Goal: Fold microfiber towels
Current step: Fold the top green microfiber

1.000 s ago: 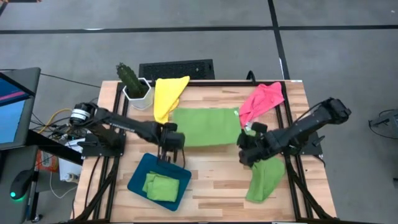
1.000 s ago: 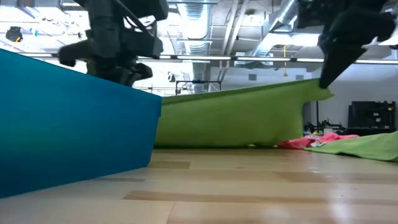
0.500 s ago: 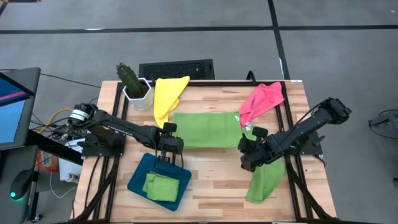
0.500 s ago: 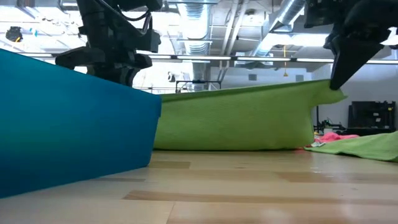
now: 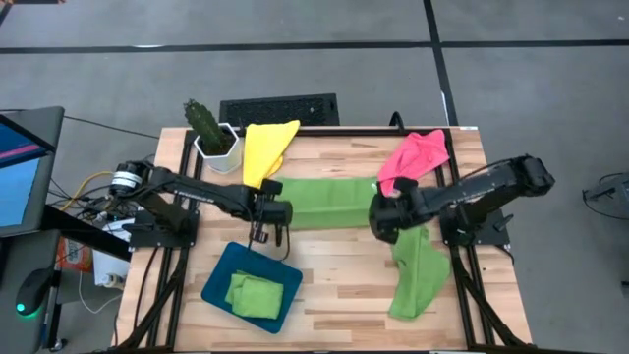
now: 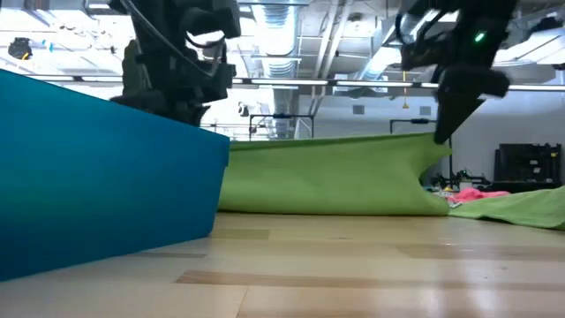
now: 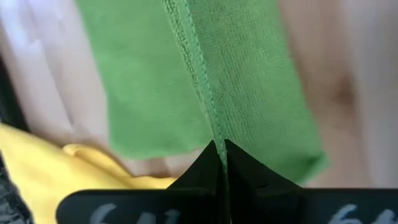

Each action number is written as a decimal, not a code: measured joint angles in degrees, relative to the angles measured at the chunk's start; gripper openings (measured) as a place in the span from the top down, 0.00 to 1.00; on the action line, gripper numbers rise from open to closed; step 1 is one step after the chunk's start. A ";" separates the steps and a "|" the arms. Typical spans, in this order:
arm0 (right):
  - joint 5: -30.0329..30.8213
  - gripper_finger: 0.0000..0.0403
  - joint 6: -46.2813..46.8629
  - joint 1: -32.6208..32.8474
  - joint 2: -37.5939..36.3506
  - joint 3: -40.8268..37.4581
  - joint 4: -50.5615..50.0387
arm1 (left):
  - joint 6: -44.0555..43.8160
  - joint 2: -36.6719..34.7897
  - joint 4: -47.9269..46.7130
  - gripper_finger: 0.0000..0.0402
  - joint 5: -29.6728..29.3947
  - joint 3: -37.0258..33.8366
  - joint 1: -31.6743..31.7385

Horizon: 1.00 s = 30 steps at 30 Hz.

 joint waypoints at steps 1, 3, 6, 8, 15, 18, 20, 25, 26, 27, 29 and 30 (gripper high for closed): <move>0.02 0.99 -1.66 -1.88 0.00 -0.37 0.47 | 1.10 0.00 0.42 1.00 -0.02 0.00 1.16; -0.02 0.99 -4.15 -5.01 0.00 -0.69 0.73 | 3.08 0.00 1.57 1.00 0.00 0.03 3.37; -1.49 0.99 -5.36 -7.86 0.00 -0.68 0.98 | 4.40 0.00 2.96 1.00 -0.23 0.04 6.39; -4.52 0.99 -5.40 -7.73 0.00 -0.68 1.20 | 3.36 0.00 3.11 1.00 0.23 0.02 7.66; -3.34 0.99 -9.07 -6.70 0.00 -0.77 1.80 | 6.17 0.02 3.65 1.00 5.94 -0.13 9.09; -2.36 0.99 -7.87 -8.51 0.00 -0.35 0.64 | 6.75 0.04 4.64 1.00 2.96 -0.07 9.67; -6.26 0.99 -7.73 -8.40 -0.33 0.70 0.15 | 5.09 0.04 4.40 1.00 1.43 -0.05 10.06; -9.73 0.99 -7.27 -3.72 -1.07 3.44 -1.86 | 3.34 0.04 3.03 1.00 3.73 -0.11 10.13; -9.81 0.99 -6.53 -3.26 -1.08 3.71 -2.91 | 3.29 0.04 3.36 1.00 4.47 -0.06 10.13; -10.38 0.99 -5.37 -3.07 -1.07 3.78 -3.71 | 3.18 0.04 3.77 1.00 5.07 -0.02 10.13; -13.79 1.00 -2.38 -3.15 -0.85 3.44 -4.68 | 2.24 0.04 4.80 1.00 5.73 0.00 10.11; -15.80 1.00 -0.91 -3.06 -0.85 3.10 -4.69 | 1.48 0.04 5.14 1.00 5.84 0.04 10.11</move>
